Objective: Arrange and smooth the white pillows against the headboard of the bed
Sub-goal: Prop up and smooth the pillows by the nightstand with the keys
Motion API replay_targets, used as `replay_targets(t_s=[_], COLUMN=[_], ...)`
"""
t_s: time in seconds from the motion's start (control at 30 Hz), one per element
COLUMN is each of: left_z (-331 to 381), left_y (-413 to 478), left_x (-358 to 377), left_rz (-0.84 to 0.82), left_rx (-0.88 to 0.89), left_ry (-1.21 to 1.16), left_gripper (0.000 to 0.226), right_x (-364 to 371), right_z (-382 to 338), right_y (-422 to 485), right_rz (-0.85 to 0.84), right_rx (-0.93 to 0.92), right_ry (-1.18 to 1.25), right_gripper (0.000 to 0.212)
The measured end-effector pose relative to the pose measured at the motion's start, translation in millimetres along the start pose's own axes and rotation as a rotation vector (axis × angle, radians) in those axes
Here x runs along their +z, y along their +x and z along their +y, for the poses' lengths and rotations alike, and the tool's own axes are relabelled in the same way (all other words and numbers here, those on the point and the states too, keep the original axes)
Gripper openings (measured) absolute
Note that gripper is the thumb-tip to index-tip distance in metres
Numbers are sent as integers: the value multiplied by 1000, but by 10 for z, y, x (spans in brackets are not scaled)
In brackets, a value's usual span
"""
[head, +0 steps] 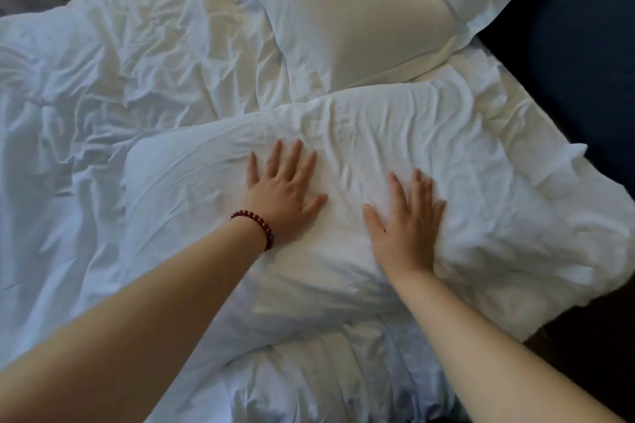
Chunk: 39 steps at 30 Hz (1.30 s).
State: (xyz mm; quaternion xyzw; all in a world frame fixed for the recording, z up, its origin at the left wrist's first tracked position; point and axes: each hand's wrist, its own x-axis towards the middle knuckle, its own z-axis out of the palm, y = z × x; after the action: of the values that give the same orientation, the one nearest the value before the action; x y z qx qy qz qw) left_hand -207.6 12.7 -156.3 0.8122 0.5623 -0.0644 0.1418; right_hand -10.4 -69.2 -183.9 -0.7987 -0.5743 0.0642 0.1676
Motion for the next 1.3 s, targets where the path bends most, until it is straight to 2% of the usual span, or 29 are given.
replay_targets(t_s=[0.1, 0.27, 0.4, 0.53, 0.63, 0.77, 0.87, 0.97, 1.17, 1.3], left_z=[64, 73, 10, -14, -12, -2, 17, 48, 94, 295], left_y=[540, 1233, 1494, 1588, 1552, 1446, 1319, 1136, 678, 363], left_x=[-173, -417, -593, -613, -619, -676, -740, -866, -1248, -1598], left_rz=[-25, -120, -289, -340, -336, -301, -245, -156, 42, 148], left_rx=[64, 84, -31, -88, -126, -115, -93, -85, -65, -8], left_ry=[-6, -9, -156, -241, -227, -240, -299, -357, -476, -485], left_gripper=[85, 103, 121, 123, 121, 113, 100, 82, 88, 68], right_x=[10, 38, 51, 63, 30, -4, -77, -140, -411, -770], right_z=[93, 32, 12, 2, -79, -187, -257, -295, -336, -275], right_y=[-318, -560, -518, -496, -423, -332, -300, -307, -420, -416], right_rz=[98, 7, -74, -7, 9, 33, 62, 136, 212, 236], right_rx=[216, 619, 967, 1188, 1250, 1285, 1322, 1289, 1162, 1073], right_ry=[62, 284, 576, 753, 858, 1033, 1211, 1290, 1393, 1452], right_gripper=[88, 129, 137, 137, 152, 155, 142, 129, 101, 81])
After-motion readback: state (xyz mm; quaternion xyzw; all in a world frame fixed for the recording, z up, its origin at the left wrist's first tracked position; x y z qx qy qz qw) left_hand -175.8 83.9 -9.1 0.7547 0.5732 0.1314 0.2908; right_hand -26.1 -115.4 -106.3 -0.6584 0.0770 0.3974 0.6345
